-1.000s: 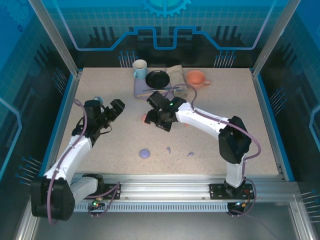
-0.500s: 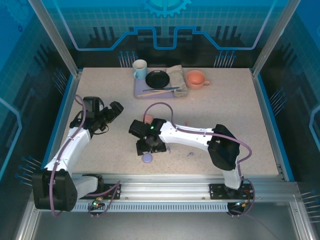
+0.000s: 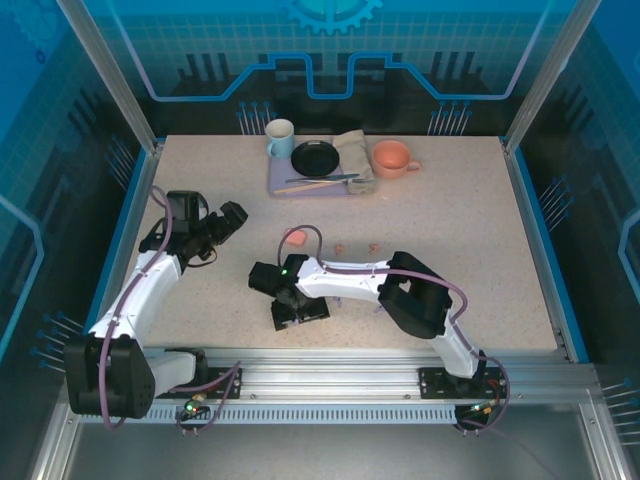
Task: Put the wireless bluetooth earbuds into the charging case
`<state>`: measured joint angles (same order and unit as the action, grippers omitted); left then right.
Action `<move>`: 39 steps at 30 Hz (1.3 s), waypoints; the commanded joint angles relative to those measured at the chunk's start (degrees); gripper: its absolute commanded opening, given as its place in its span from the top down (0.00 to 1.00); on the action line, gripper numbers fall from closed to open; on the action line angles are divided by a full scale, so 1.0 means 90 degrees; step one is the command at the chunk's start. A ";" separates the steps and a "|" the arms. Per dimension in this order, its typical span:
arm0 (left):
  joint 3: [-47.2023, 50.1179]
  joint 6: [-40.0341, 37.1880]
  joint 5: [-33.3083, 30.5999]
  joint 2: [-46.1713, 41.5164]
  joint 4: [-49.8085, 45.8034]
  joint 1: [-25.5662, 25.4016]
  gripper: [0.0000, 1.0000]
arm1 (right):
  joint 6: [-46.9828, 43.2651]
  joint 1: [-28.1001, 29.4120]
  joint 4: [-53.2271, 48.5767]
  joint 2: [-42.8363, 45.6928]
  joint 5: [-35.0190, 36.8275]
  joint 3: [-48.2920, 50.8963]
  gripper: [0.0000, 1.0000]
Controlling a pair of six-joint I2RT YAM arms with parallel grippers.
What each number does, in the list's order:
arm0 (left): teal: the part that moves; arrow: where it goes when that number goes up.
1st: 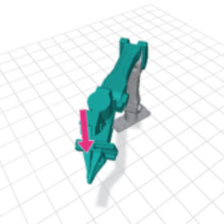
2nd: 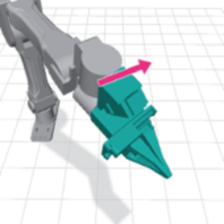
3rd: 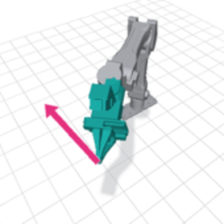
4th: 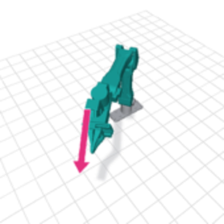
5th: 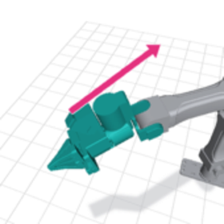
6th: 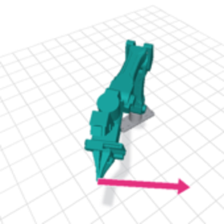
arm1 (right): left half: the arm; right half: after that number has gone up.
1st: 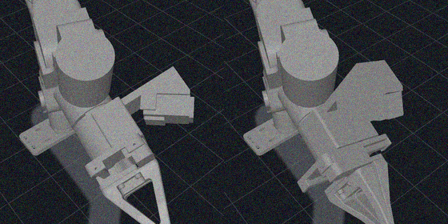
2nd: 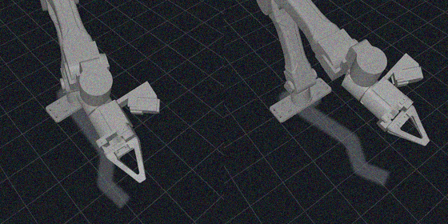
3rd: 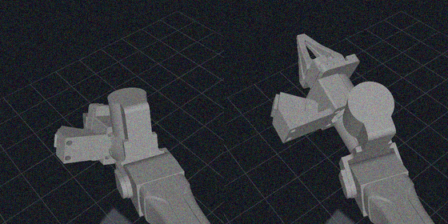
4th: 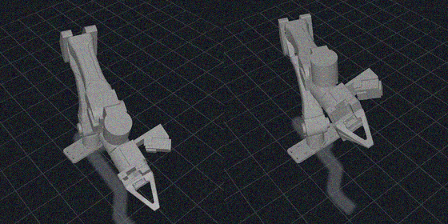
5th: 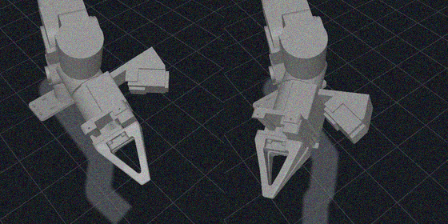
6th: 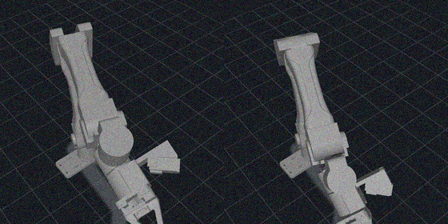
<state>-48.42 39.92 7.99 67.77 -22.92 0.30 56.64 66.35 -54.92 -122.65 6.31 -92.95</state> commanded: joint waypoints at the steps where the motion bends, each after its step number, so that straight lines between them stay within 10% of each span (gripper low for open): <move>1: -0.0205 -0.0081 0.0154 -0.0016 -0.0124 0.0072 0.01 | -0.0171 -0.0034 -0.0451 -0.0151 0.0342 -0.0256 0.18; 39: -0.0788 -0.0380 0.0581 0.0280 -0.0511 0.0069 0.01 | -0.0160 -0.0702 0.0360 0.0635 -0.0562 0.0575 0.17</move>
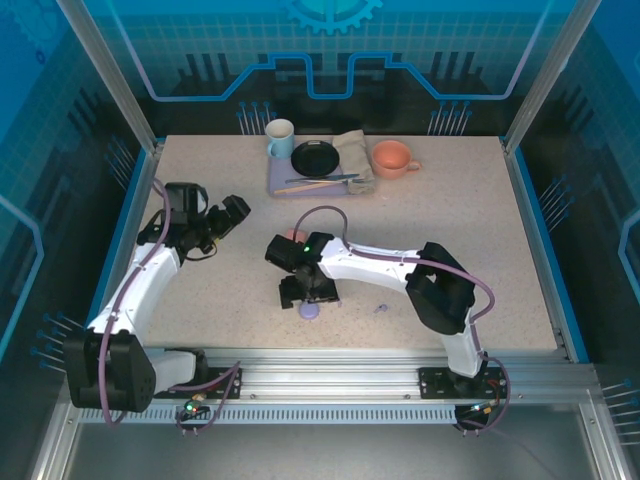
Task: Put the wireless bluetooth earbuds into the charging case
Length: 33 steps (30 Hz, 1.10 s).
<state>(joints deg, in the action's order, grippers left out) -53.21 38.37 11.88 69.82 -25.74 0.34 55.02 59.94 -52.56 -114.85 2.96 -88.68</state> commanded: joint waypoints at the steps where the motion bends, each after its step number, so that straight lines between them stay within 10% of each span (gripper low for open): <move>1: -0.0283 -0.0210 0.0147 0.0057 -0.0221 0.0060 0.01 | 0.0009 0.0034 0.0090 -0.0301 -0.0192 0.0091 0.17; 17: -0.0474 -0.0219 0.0078 -0.0126 -0.0405 0.0061 0.01 | -0.0372 0.0751 0.0511 -0.0396 -0.1112 -0.0382 0.20; 33: -0.0480 -0.0346 0.0033 -0.0365 -0.0685 0.0217 0.01 | -0.1984 0.0030 -0.0975 0.0025 0.1005 -0.0741 0.17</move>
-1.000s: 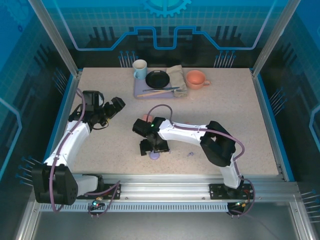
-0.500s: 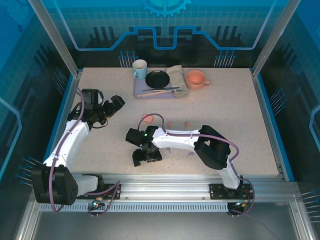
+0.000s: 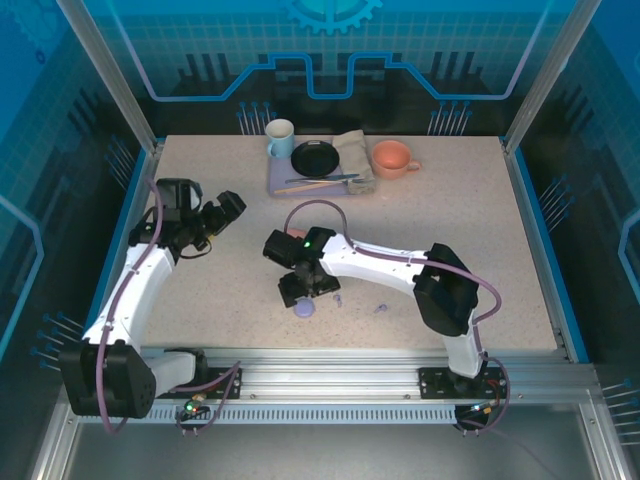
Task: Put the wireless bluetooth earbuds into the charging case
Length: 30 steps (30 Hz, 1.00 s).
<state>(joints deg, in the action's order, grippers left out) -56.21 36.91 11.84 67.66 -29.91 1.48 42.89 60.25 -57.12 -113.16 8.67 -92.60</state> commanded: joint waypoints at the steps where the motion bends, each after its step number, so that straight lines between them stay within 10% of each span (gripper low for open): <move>1: -0.0142 -0.0185 0.0029 -0.0124 -0.0217 0.0097 0.01 | -0.0745 -0.0014 -0.0469 -0.0251 0.0309 -0.0363 0.16; 30: -0.0142 -0.0150 0.0100 -0.0115 -0.0170 0.0178 0.01 | -0.1797 0.0249 -0.0720 -0.1753 -0.0482 -0.1059 0.21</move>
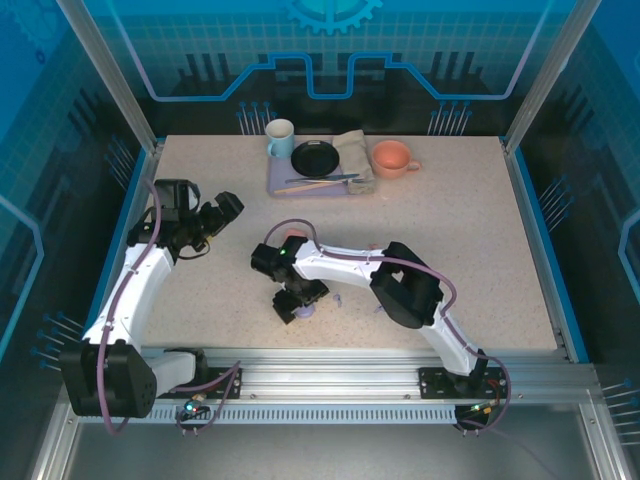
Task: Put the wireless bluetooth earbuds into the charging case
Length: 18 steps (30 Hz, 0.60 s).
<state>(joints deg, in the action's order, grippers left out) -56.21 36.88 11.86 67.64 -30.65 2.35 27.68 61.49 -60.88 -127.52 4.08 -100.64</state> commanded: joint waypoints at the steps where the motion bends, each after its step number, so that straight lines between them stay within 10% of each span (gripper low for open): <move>1: -0.0142 -0.0145 0.0101 -0.0117 -0.0080 0.0081 0.01 | -0.0102 0.0127 -0.0316 -0.0157 0.0042 -0.0164 0.22; 18: -0.0123 -0.0133 0.0137 -0.0121 -0.0022 0.0100 0.01 | 0.0049 0.0159 -0.0315 -0.0381 0.0149 -0.0176 0.36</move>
<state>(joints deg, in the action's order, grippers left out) -56.21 36.88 11.86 67.64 -30.63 2.59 27.62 62.39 -62.15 -128.79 4.19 -101.30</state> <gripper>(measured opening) 0.989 0.663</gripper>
